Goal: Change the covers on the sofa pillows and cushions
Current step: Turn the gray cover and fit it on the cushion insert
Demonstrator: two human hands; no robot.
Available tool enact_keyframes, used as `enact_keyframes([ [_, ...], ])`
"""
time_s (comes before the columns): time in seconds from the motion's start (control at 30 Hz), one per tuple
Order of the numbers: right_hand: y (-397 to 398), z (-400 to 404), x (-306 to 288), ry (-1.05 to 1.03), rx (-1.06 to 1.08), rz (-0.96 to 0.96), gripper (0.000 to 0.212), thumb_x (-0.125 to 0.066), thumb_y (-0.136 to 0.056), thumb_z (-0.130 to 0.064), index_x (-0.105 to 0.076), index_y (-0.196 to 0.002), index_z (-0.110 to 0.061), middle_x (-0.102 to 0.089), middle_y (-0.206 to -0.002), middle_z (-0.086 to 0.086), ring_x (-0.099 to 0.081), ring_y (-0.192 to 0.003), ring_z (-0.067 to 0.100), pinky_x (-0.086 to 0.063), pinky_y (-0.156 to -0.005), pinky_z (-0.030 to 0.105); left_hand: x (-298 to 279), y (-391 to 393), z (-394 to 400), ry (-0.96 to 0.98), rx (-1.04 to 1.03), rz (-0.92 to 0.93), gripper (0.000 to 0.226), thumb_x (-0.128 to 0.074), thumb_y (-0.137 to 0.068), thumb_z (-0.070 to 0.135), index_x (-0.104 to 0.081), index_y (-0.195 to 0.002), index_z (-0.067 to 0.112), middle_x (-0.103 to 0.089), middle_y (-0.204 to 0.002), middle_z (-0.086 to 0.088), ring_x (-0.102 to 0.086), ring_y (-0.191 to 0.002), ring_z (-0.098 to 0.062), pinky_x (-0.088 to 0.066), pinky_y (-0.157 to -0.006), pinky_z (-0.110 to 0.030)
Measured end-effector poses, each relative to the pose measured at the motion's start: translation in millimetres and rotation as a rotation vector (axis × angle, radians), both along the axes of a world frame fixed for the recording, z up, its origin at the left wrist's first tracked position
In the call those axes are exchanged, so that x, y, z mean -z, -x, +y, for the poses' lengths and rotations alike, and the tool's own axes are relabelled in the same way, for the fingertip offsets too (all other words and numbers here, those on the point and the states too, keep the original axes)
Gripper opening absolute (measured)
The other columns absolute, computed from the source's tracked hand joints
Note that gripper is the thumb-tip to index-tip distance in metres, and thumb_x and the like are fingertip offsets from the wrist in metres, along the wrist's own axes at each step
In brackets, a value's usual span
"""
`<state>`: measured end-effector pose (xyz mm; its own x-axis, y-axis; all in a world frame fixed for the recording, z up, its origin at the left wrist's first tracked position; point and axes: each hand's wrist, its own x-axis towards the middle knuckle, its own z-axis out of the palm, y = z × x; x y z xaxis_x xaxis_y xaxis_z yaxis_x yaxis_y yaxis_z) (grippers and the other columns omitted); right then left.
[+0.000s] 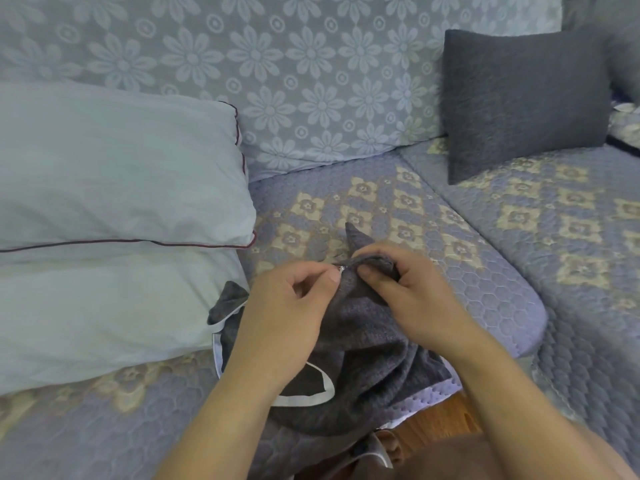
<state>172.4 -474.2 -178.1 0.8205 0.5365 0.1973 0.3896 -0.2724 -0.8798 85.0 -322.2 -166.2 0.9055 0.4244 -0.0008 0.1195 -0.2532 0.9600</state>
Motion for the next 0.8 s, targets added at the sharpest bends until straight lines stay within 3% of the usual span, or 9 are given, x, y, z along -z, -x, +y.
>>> enact_keyframes([
  [0.17, 9, 1, -3, -0.039, 0.004, -0.076, 0.008, -0.062, -0.096, -0.022, -0.068, -0.099, -0.027, -0.068, -0.094, -0.019, -0.064, -0.089, 0.001, -0.046, -0.076, 0.012, -2, 2, 2, -0.028, 0.020, 0.015, 0.014, -0.071, -0.092, 0.027, -0.075, -0.079, 0.031, -0.073, -0.074, 0.015, -0.067, -0.072, -0.001, -0.051, -0.070, -0.025],
  [0.27, 12, 3, -3, -0.054, 0.035, -0.148, 0.005, -0.062, -0.096, -0.032, -0.066, -0.095, -0.029, -0.068, -0.090, -0.018, -0.065, -0.085, 0.003, -0.047, -0.072, 0.014, -9, -1, 3, -0.107, 0.059, -0.004, 0.017, -0.067, -0.093, 0.026, -0.070, -0.076, 0.024, -0.066, -0.067, 0.011, -0.058, -0.064, -0.003, -0.046, -0.065, -0.022],
  [0.37, 15, 5, -7, -0.122, 0.135, -0.323, 0.005, -0.062, -0.094, -0.028, -0.067, -0.093, -0.027, -0.068, -0.085, -0.014, -0.064, -0.080, 0.002, -0.045, -0.072, 0.013, -24, -4, -3, -0.262, 0.132, -0.050, 0.020, -0.063, -0.095, 0.022, -0.061, -0.075, 0.020, -0.054, -0.066, 0.007, -0.047, -0.061, -0.005, -0.035, -0.057, -0.019],
  [0.47, 19, 3, -16, -0.158, 0.371, -0.547, 0.014, -0.060, -0.093, -0.027, -0.071, -0.090, -0.020, -0.064, -0.078, -0.012, -0.059, -0.077, 0.001, -0.043, -0.071, 0.015, -42, -18, -6, -0.301, 0.184, -0.061, 0.019, -0.062, -0.095, 0.021, -0.060, -0.076, 0.019, -0.058, -0.074, 0.004, -0.051, -0.067, -0.007, -0.036, -0.060, -0.017],
  [0.57, -5, -13, -29, -0.301, 0.733, -0.416, 0.019, -0.059, -0.097, -0.028, -0.060, -0.079, -0.033, -0.058, -0.072, -0.016, -0.054, -0.071, -0.006, -0.041, -0.067, 0.015, -43, -47, -2, -0.425, 0.187, 0.019, 0.022, -0.060, -0.095, 0.019, -0.057, -0.074, 0.023, -0.058, -0.076, 0.007, -0.053, -0.070, -0.010, -0.035, -0.059, -0.026],
  [0.7, -64, -61, -32, -0.657, 1.103, -0.108, 0.026, -0.055, -0.098, -0.040, -0.059, -0.076, -0.027, -0.060, -0.079, -0.010, -0.054, -0.074, 0.004, -0.046, -0.071, 0.029, -23, -67, 12, -0.609, 0.192, 0.134, 0.023, -0.057, -0.090, 0.012, -0.052, -0.072, 0.025, -0.055, -0.083, 0.009, -0.054, -0.079, -0.015, -0.047, -0.071, -0.037],
  [0.73, -77, -74, -26, -0.646, 1.148, -0.015, 0.023, -0.055, -0.098, -0.040, -0.061, -0.079, -0.027, -0.062, -0.084, -0.008, -0.057, -0.081, 0.007, -0.049, -0.076, 0.032, -17, -66, 17, -0.646, 0.181, 0.168, 0.023, -0.056, -0.089, 0.012, -0.050, -0.072, 0.025, -0.054, -0.083, 0.008, -0.054, -0.080, -0.017, -0.048, -0.074, -0.041],
  [0.77, -86, -85, -20, -0.496, 1.183, 0.065, 0.017, -0.055, -0.097, -0.038, -0.065, -0.088, -0.028, -0.063, -0.093, -0.006, -0.059, -0.090, 0.012, -0.050, -0.084, 0.035, -13, -64, 21, -0.672, 0.163, 0.189, 0.023, -0.056, -0.088, 0.012, -0.050, -0.071, 0.026, -0.054, -0.083, 0.008, -0.055, -0.081, -0.019, -0.049, -0.075, -0.043],
  [0.8, -93, -93, -12, -0.188, 1.186, 0.077, 0.015, -0.056, -0.094, -0.036, -0.067, -0.104, -0.030, -0.064, -0.108, -0.002, -0.059, -0.104, 0.019, -0.049, -0.095, 0.041, -7, -61, 24, -0.682, 0.148, 0.191, 0.023, -0.056, -0.088, 0.013, -0.049, -0.070, 0.026, -0.055, -0.082, 0.007, -0.056, -0.081, -0.021, -0.049, -0.075, -0.044],
])
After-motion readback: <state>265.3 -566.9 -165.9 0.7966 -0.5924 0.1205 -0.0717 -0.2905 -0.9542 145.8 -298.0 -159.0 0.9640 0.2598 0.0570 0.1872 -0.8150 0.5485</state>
